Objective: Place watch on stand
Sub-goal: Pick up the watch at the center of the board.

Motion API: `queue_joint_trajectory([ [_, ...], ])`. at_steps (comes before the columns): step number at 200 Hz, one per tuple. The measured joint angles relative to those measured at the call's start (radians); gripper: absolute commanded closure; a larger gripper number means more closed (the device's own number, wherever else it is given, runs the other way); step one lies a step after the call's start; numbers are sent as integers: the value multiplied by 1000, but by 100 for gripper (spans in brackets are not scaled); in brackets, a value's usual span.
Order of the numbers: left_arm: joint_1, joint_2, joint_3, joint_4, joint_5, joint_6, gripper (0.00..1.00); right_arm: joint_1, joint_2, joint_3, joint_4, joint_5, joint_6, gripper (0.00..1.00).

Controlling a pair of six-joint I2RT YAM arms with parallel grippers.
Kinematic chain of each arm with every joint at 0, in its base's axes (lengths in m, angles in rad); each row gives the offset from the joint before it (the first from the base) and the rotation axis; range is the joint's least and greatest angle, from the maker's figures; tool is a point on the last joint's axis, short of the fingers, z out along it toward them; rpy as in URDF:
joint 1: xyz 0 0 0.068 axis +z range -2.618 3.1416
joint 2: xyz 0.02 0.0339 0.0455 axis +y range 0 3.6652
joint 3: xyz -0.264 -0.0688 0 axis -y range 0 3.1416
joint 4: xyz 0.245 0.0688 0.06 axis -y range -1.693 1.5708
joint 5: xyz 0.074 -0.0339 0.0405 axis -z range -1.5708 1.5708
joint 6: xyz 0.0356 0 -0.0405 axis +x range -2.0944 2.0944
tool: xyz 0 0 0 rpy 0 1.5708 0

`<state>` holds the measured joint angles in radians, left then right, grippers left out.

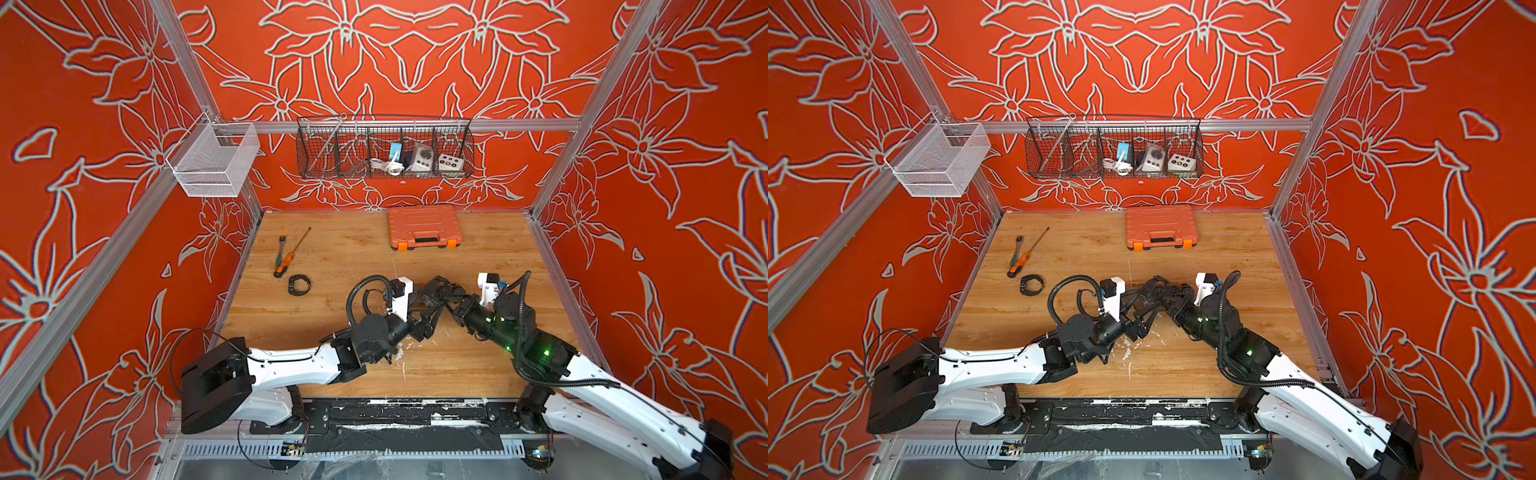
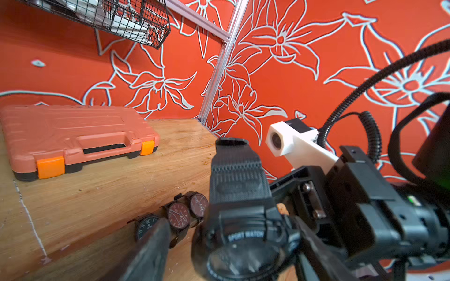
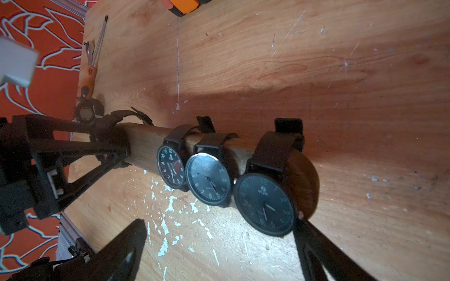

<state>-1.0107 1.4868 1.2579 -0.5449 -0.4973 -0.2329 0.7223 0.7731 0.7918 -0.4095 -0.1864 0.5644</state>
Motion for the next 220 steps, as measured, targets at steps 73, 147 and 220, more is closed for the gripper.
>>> queue_joint_trajectory([
  [73,-53,66,74,-10,-43,35,100,19,48,0,6,14,57,56],
  [147,-87,97,111,-23,-55,50,100,30,114,0,5,39,77,66],
  [220,-97,97,115,-14,-38,49,100,30,140,0,2,90,96,98],
])
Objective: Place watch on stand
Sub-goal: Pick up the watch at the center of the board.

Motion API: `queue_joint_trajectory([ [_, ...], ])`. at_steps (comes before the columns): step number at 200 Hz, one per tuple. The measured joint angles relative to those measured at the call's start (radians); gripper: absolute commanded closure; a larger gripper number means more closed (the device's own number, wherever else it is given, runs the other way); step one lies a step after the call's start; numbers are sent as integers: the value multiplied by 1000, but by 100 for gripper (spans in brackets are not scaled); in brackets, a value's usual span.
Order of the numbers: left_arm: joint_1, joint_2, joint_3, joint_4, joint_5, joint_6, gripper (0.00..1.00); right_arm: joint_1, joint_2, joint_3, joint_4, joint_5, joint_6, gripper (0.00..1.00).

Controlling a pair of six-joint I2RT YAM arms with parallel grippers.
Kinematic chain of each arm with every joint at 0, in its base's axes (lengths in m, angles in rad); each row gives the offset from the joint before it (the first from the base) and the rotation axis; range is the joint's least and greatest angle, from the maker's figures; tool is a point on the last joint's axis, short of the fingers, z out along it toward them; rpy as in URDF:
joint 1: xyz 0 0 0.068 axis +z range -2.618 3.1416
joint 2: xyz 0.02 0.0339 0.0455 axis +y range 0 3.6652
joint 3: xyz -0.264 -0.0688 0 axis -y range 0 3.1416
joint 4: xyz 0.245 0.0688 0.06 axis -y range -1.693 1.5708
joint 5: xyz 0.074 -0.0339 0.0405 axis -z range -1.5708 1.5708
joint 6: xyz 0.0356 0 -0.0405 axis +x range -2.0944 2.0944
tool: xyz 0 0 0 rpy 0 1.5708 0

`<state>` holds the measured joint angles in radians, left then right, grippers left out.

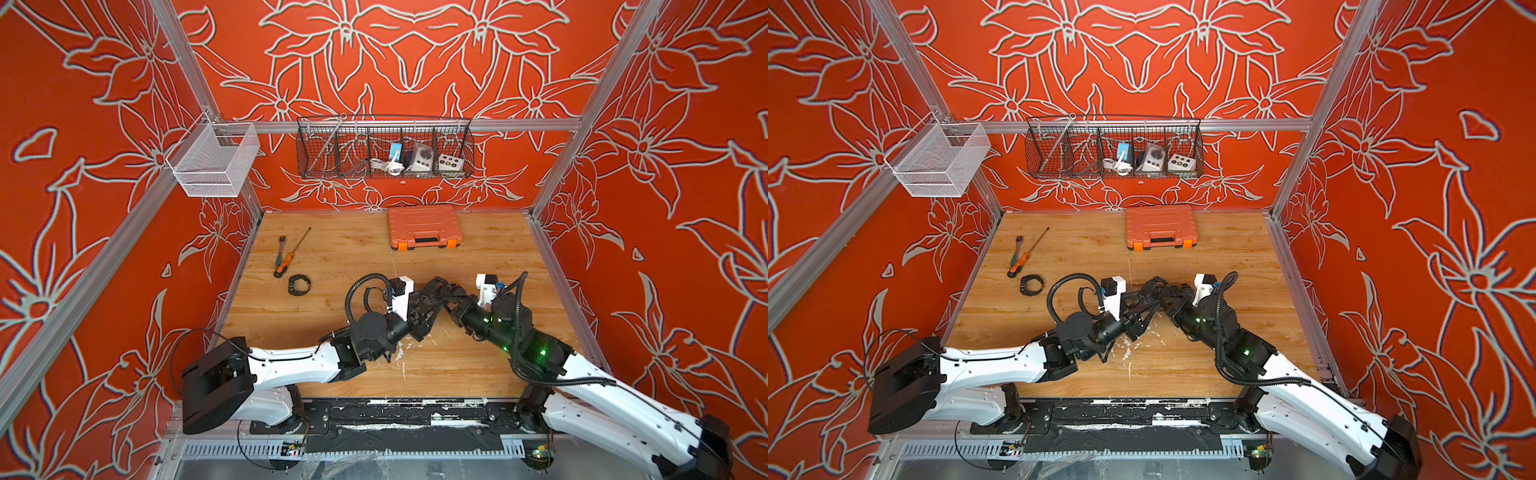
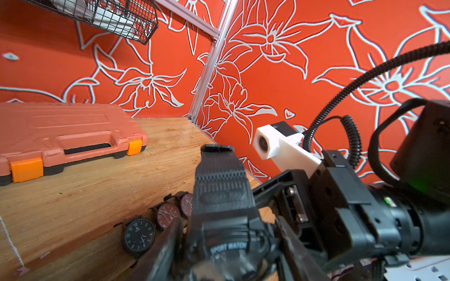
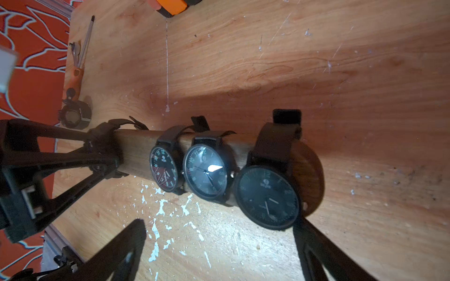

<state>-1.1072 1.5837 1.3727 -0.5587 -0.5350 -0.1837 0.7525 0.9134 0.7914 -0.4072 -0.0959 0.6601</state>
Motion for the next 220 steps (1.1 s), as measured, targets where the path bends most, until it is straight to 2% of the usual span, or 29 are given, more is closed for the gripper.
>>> queue_joint_trajectory([
  [14,0,-1,0,2,6,-3,100,0,1,0,-4,10,2,100],
  [20,0,-1,0,3,10,-3,97,0,1,0,-5,14,5,100],
  [50,0,-30,-39,45,35,-19,66,0,-3,-1,-16,44,26,100],
  [63,0,-77,-92,93,48,-32,55,0,-12,-2,-23,55,45,100],
  [79,-1,-154,-179,170,63,-50,34,0,-27,-2,-26,67,69,100],
  [106,0,-325,-368,346,93,-56,17,-10,-46,-2,-27,83,130,100],
  [141,0,-458,-547,558,133,-67,9,-30,-48,-2,-26,97,223,100],
  [193,0,-464,-741,887,193,-73,9,-32,-72,-34,39,92,366,100],
  [220,0,-449,-795,1024,211,-75,9,-32,-100,-71,90,68,429,100],
])
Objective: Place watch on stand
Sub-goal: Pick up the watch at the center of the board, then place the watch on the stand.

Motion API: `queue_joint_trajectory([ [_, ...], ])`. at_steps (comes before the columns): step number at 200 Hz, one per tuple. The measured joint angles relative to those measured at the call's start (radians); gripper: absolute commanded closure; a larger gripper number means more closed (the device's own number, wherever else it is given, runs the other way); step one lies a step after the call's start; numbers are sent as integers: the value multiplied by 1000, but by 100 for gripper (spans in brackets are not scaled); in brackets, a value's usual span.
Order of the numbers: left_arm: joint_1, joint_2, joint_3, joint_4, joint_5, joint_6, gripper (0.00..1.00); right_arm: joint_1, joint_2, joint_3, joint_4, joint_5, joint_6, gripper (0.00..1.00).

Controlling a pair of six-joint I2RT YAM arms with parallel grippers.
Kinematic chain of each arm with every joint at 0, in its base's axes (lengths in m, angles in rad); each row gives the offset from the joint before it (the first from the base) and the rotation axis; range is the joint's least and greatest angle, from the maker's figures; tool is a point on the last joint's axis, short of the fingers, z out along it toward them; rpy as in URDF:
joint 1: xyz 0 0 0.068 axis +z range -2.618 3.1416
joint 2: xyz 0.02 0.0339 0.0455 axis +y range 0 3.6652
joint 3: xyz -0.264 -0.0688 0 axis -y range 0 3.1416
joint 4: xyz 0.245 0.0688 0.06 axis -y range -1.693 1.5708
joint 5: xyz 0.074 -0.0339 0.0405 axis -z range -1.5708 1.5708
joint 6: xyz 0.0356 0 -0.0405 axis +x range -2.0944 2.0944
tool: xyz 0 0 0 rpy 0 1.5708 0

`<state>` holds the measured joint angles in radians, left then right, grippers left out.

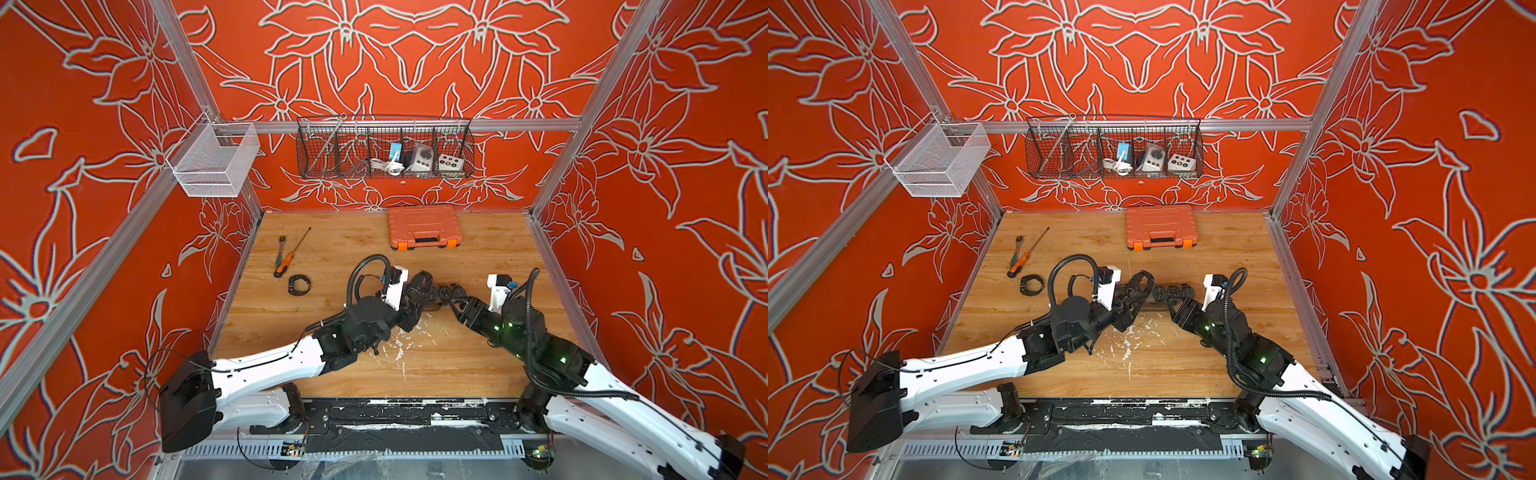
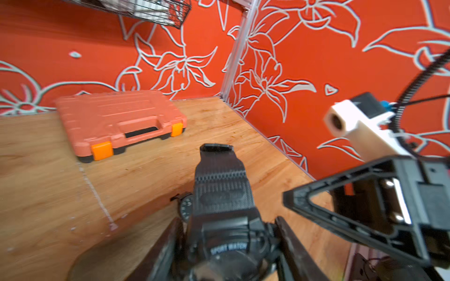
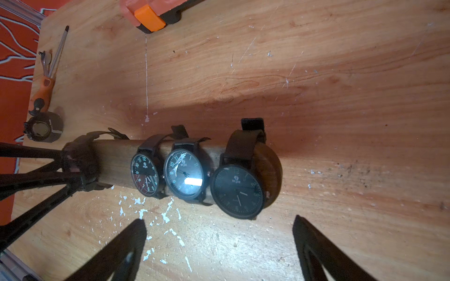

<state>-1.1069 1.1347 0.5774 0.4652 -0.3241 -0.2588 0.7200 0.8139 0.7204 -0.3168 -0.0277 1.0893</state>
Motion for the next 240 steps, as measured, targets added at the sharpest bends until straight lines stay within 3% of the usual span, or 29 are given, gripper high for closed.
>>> queue_joint_trajectory([
  [72,1,57,-37,237,8,-27,12,12,-61,-85,148,-34,126,100],
  [129,1,114,-32,271,-10,-45,15,45,-63,-127,213,-29,210,100],
  [174,1,134,-17,300,-16,-44,23,64,-70,-134,237,-3,255,100],
  [240,8,158,-13,341,-1,-45,17,93,-68,-145,273,6,283,100],
])
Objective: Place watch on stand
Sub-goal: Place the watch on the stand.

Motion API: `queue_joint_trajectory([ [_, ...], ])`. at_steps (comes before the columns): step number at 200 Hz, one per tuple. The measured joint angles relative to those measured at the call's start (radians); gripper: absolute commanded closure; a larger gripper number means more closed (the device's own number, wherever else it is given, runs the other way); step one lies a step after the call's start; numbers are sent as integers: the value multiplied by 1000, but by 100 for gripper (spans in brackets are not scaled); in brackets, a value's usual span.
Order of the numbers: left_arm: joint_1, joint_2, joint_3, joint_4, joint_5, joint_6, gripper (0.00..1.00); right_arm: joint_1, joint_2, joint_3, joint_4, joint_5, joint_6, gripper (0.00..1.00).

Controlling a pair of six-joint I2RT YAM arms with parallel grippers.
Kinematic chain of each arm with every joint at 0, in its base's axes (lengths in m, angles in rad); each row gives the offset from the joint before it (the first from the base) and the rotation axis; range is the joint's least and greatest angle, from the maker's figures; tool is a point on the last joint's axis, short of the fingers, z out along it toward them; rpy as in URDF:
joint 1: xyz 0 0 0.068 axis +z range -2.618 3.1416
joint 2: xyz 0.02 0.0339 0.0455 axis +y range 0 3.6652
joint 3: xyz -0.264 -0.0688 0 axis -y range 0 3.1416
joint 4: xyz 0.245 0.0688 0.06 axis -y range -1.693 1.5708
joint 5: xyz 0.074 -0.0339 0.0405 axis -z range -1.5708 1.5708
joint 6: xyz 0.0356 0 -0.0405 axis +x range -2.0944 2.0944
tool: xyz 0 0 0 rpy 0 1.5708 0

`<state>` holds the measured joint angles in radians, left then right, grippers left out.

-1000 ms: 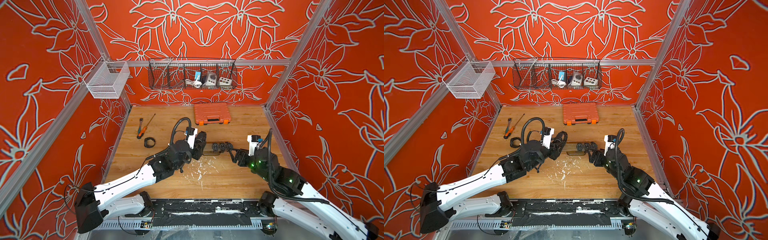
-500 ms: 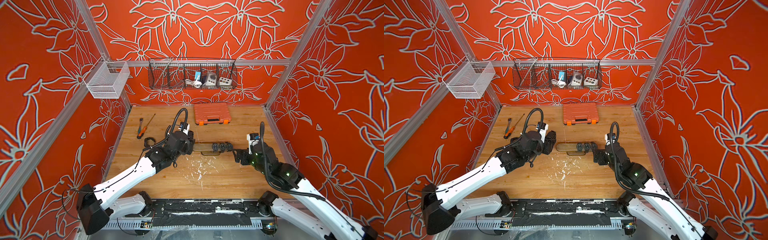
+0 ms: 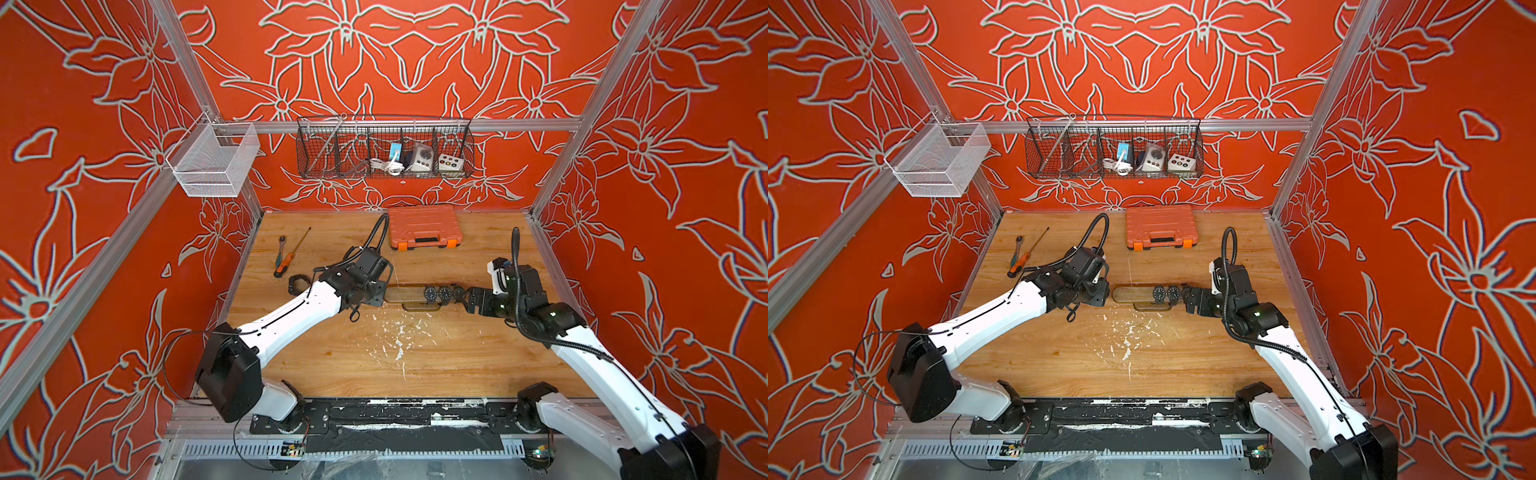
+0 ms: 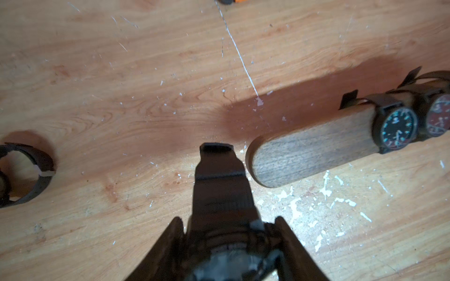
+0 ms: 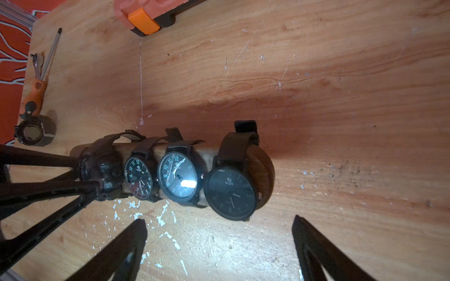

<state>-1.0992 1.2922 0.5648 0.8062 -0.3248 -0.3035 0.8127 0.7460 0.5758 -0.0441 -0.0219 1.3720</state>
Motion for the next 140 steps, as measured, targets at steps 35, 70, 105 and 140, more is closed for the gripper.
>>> queue_joint_trajectory([
  [35,10,1,0,40,13,-8,23,4,0,-2,5,0,7,100],
  [70,27,1,-2,68,39,-27,31,7,4,-8,23,0,14,100],
  [105,35,4,-2,76,70,-36,38,14,7,-15,30,4,19,100],
  [140,41,7,-2,76,95,-38,44,14,13,-19,36,4,23,100],
])
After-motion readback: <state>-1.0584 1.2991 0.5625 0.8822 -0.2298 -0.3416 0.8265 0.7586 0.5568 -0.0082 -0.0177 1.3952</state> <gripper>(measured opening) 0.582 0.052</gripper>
